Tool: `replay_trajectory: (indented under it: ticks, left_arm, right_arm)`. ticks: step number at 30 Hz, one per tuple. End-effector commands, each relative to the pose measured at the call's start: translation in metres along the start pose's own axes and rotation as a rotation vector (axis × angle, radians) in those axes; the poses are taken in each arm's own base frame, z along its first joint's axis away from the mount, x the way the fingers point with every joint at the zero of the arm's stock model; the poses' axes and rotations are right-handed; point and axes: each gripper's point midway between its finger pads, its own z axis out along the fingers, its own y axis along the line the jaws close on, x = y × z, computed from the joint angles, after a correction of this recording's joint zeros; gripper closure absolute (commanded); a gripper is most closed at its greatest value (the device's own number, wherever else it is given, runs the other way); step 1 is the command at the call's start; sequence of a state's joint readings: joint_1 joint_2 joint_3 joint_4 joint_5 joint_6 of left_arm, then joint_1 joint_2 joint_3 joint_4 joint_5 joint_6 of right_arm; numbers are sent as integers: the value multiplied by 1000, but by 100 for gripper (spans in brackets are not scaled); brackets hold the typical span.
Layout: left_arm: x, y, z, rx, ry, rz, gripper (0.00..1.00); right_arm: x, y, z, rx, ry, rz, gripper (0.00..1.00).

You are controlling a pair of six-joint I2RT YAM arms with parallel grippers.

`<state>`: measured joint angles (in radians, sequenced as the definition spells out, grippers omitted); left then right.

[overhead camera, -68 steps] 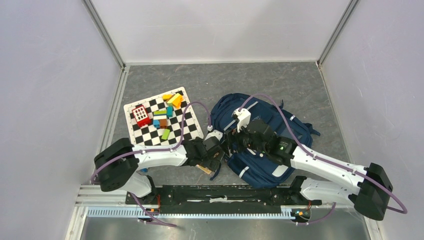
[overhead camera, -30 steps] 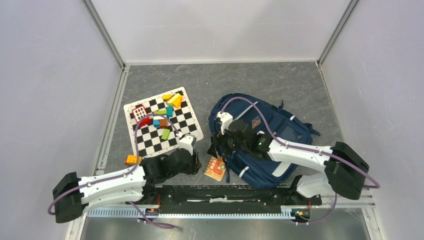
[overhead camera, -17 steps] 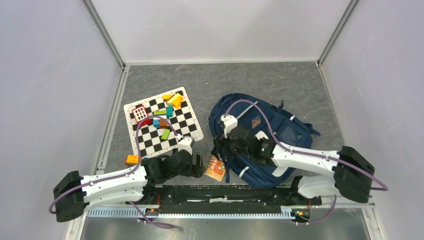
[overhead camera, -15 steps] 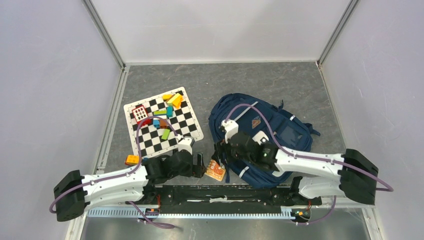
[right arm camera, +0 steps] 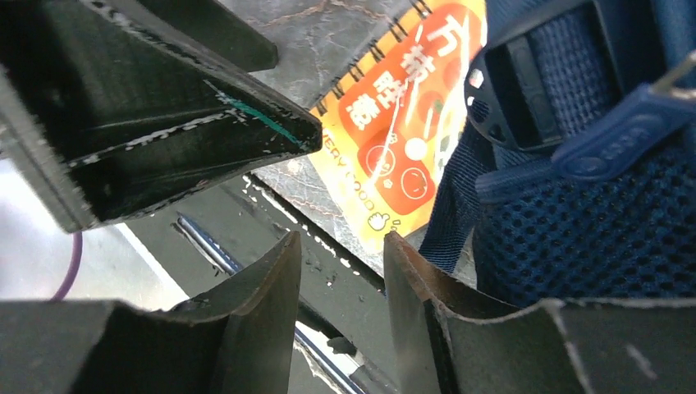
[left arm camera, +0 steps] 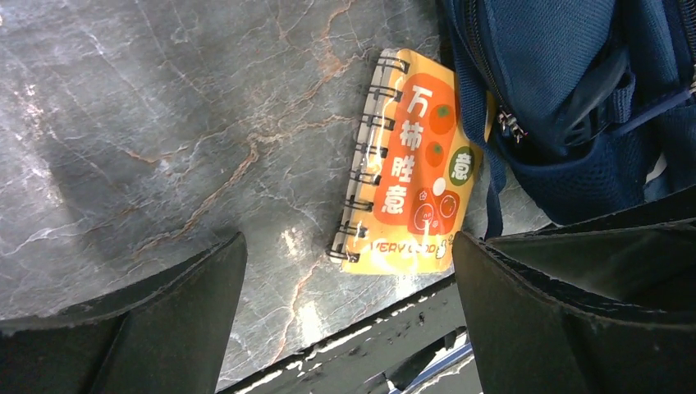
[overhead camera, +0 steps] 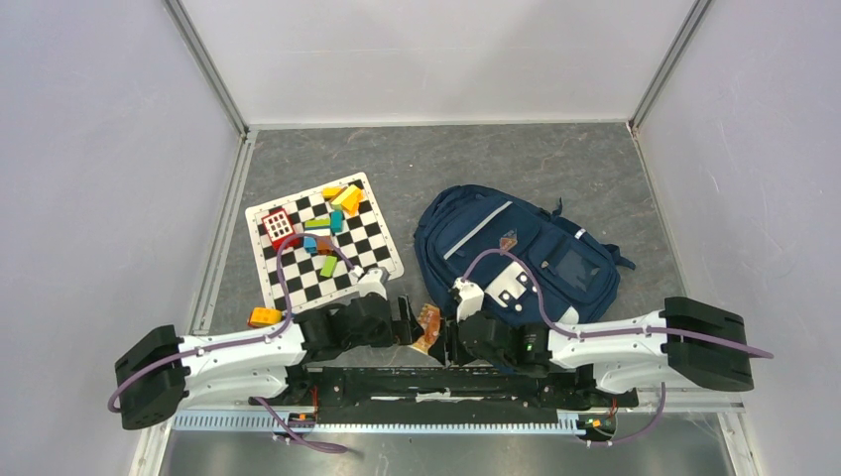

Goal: Pack the student bag
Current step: Pick up the stationery from the center of the board.

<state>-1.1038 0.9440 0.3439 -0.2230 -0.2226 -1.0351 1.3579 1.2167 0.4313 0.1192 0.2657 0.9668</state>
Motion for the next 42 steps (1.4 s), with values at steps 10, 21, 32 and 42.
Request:
replay_trajectory:
  ticks: [10,21,32,42]
  left_arm:
    - [-10,-25,18,-22,36,22,0]
    - [-11,-24,34,-24,68,12,14]
    - [14,-31,30,84,172,-43,22]
    - [0,-52,1,283,80,-216,30]
  right_arm:
    - [-3,-38,-2,166,-115,206,53]
    - [-2,-44,15,181,-99,197,56]
    - [11,-47,30,169,-25,212,58]
    - [23,-53,44,191,39,195,60]
